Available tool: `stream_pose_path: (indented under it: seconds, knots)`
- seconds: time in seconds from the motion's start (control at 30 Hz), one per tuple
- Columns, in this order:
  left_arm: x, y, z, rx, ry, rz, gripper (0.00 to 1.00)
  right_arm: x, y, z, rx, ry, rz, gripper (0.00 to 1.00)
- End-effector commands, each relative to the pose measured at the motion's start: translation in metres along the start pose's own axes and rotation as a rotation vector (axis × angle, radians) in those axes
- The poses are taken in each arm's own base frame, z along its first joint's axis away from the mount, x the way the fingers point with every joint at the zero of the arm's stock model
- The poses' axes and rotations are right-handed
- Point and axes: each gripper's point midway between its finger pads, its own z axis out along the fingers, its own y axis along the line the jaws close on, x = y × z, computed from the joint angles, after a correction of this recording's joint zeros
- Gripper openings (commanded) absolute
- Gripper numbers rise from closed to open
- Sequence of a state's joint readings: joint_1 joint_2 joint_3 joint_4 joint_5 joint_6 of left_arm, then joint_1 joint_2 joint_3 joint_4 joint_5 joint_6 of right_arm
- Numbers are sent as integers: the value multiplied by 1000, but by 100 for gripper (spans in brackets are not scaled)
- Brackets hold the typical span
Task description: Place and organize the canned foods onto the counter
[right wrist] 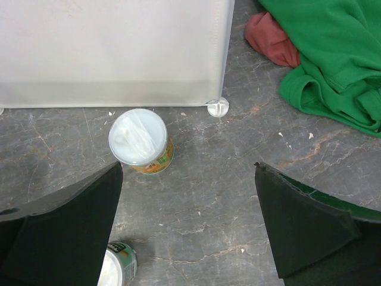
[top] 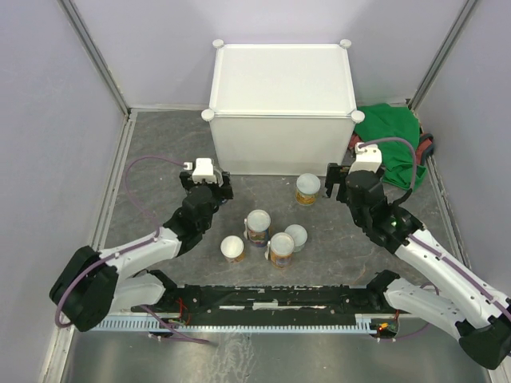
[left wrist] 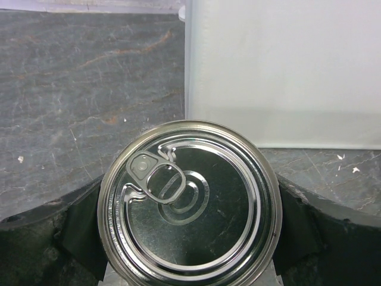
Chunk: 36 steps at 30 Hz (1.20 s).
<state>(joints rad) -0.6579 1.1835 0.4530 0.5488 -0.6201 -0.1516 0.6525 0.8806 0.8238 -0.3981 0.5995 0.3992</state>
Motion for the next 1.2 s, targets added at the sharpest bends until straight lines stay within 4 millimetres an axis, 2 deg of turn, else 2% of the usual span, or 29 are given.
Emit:
stream_pose_path:
  seconds: [0.0,0.37,0.63,0.83,1.0,1.07,1.17]
  knots:
    - [-93,-2,-15,7,-212,-193,3,-10,2,-5,-22,-36,27,100]
    - [-186,1,-52,55,-291,-241,3,-14,-1,-11,-21,-38,31,100]
    - [-255,-4,-66,83,-353,-255,3,-20,-2,-16,-28,-46,46,100]
    - [-296,-17,-58,90,-368,-230,3,-22,-1,-17,-32,-48,50,100]
    - [-324,-34,-41,84,-373,-187,3,-23,-1,-17,-32,-49,49,100]
    - [-342,-39,-38,83,-393,-182,3,-24,0,-17,-33,-51,48,100]
    - [-360,-48,-28,79,-411,-165,3,-26,0,-17,-34,-53,44,100]
